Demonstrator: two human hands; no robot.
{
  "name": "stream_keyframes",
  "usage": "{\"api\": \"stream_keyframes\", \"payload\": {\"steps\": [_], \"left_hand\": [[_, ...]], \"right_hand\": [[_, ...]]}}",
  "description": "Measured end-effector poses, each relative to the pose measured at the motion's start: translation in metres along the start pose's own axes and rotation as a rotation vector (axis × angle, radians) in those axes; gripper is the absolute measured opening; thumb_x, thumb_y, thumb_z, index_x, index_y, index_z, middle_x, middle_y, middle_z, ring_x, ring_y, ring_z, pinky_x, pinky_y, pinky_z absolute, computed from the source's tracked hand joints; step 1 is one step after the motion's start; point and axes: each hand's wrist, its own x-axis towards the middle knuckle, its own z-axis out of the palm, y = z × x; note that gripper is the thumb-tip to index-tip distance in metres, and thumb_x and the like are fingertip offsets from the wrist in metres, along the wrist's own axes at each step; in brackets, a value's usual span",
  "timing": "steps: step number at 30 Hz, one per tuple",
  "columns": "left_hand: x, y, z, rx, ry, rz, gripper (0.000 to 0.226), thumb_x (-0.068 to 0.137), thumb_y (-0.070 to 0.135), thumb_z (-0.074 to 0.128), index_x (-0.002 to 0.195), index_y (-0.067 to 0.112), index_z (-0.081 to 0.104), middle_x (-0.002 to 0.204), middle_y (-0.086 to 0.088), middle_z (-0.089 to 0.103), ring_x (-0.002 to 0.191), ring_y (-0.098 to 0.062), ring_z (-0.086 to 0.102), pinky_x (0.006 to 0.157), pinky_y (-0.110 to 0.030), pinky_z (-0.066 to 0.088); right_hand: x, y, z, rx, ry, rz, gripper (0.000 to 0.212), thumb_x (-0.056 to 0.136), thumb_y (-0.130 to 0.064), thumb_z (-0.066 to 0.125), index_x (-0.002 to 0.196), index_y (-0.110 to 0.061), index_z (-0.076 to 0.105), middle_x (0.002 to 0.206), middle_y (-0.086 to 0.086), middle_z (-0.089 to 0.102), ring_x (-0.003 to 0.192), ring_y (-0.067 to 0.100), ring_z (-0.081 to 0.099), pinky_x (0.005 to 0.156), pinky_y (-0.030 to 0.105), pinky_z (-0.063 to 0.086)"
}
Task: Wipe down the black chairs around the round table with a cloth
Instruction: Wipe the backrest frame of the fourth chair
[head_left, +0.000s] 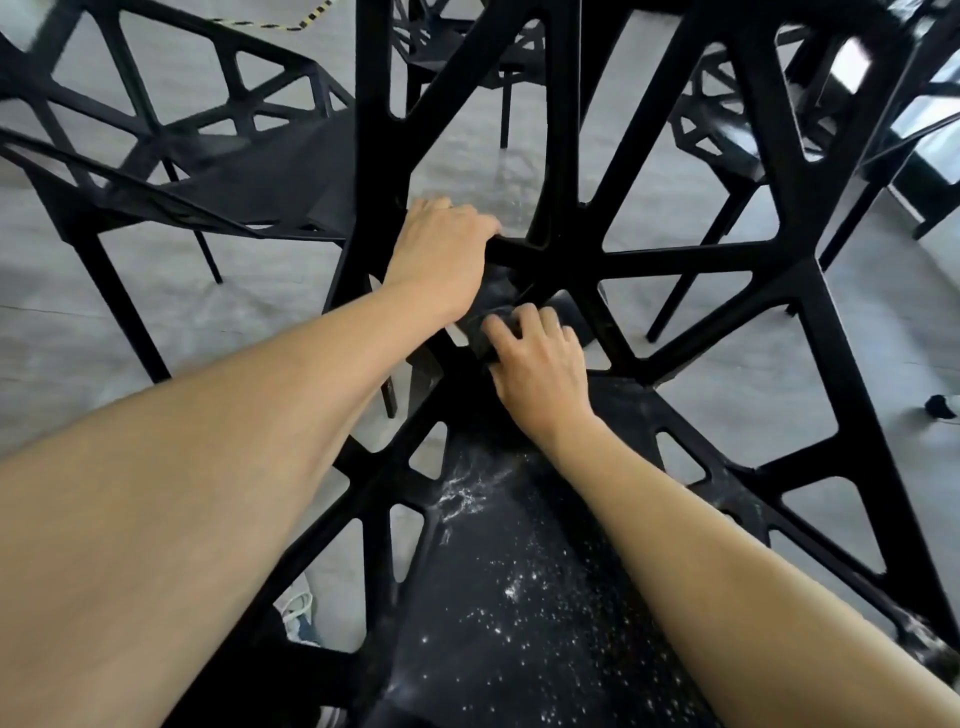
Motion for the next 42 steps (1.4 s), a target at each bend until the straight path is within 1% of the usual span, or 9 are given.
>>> {"api": "stream_keyframes", "payload": {"steps": [5,10,16,20,25,28,34,38,42], "left_hand": [[-0.001,0.002,0.007,0.004,0.006,-0.016,0.046,0.097,-0.001,0.041,0.130,0.023,0.062,0.114,-0.005,0.067,0.111,-0.033,0.051,0.096,-0.038,0.030],[0.000,0.006,0.005,0.045,-0.003,-0.049,0.045,0.100,0.002,0.038,0.131,0.024,0.062,0.117,-0.007,0.066,0.114,-0.034,0.050,0.100,-0.040,0.031],[0.001,0.015,0.001,0.112,-0.014,-0.073,0.031,0.097,0.009,0.045,0.117,0.018,0.067,0.109,-0.010,0.068,0.112,-0.035,0.053,0.098,-0.043,0.033],[-0.006,0.035,0.012,0.122,0.007,0.078,0.029,0.094,0.015,0.045,0.116,0.005,0.061,0.112,-0.017,0.064,0.118,-0.039,0.052,0.114,-0.045,0.024],[-0.011,0.035,0.025,0.045,0.065,0.061,0.033,0.093,0.011,0.044,0.121,0.006,0.059,0.116,-0.014,0.062,0.114,-0.036,0.052,0.112,-0.040,0.030],[-0.012,0.035,0.024,-0.003,0.057,0.040,0.032,0.095,0.010,0.048,0.125,0.007,0.058,0.121,-0.013,0.062,0.119,-0.036,0.050,0.114,-0.040,0.027],[-0.010,0.040,0.026,0.018,0.042,0.019,0.029,0.097,0.013,0.047,0.124,0.005,0.056,0.124,-0.014,0.060,0.121,-0.036,0.047,0.116,-0.041,0.025],[-0.008,0.045,0.027,0.029,0.037,-0.016,0.028,0.096,0.010,0.048,0.122,0.003,0.055,0.122,-0.017,0.059,0.119,-0.039,0.048,0.117,-0.044,0.024],[-0.002,0.049,0.025,0.074,0.004,-0.039,0.024,0.098,0.011,0.046,0.120,0.004,0.053,0.118,-0.019,0.058,0.115,-0.040,0.048,0.113,-0.044,0.025]], "right_hand": [[0.013,0.023,-0.009,-0.003,0.099,0.217,0.029,0.083,-0.020,0.063,0.111,-0.016,0.064,0.103,0.011,0.059,0.091,0.033,0.054,0.069,0.042,0.046],[0.005,0.036,-0.004,0.113,-0.076,-0.165,0.036,0.082,-0.024,0.053,0.114,-0.017,0.068,0.103,0.013,0.060,0.089,0.036,0.055,0.067,0.048,0.050],[0.051,0.068,-0.051,0.106,0.336,0.040,0.035,0.086,-0.020,0.063,0.120,-0.018,0.070,0.114,0.011,0.064,0.097,0.034,0.056,0.079,0.044,0.048],[0.069,0.076,-0.034,-0.108,0.282,-0.081,0.039,0.087,-0.020,0.063,0.126,-0.026,0.067,0.130,0.005,0.064,0.109,0.031,0.056,0.081,0.046,0.045],[0.039,0.093,-0.022,-0.177,0.286,-0.158,0.040,0.090,-0.016,0.062,0.129,-0.026,0.066,0.128,0.003,0.064,0.103,0.030,0.057,0.079,0.045,0.044],[-0.026,0.111,-0.010,-0.252,0.139,-0.220,0.036,0.088,-0.012,0.062,0.122,-0.021,0.066,0.126,0.004,0.063,0.098,0.032,0.057,0.078,0.046,0.043],[-0.066,0.119,-0.008,-0.253,-0.070,-0.039,0.028,0.083,-0.012,0.066,0.110,-0.020,0.069,0.115,0.004,0.062,0.092,0.032,0.055,0.072,0.046,0.045],[-0.035,0.114,-0.019,-0.204,0.003,-0.111,0.031,0.087,-0.015,0.064,0.116,-0.023,0.067,0.115,0.002,0.063,0.094,0.029,0.057,0.076,0.046,0.043],[0.015,0.091,-0.021,-0.157,0.154,-0.033,0.029,0.085,-0.016,0.064,0.112,-0.025,0.069,0.112,0.000,0.065,0.089,0.028,0.060,0.069,0.043,0.044]]}}
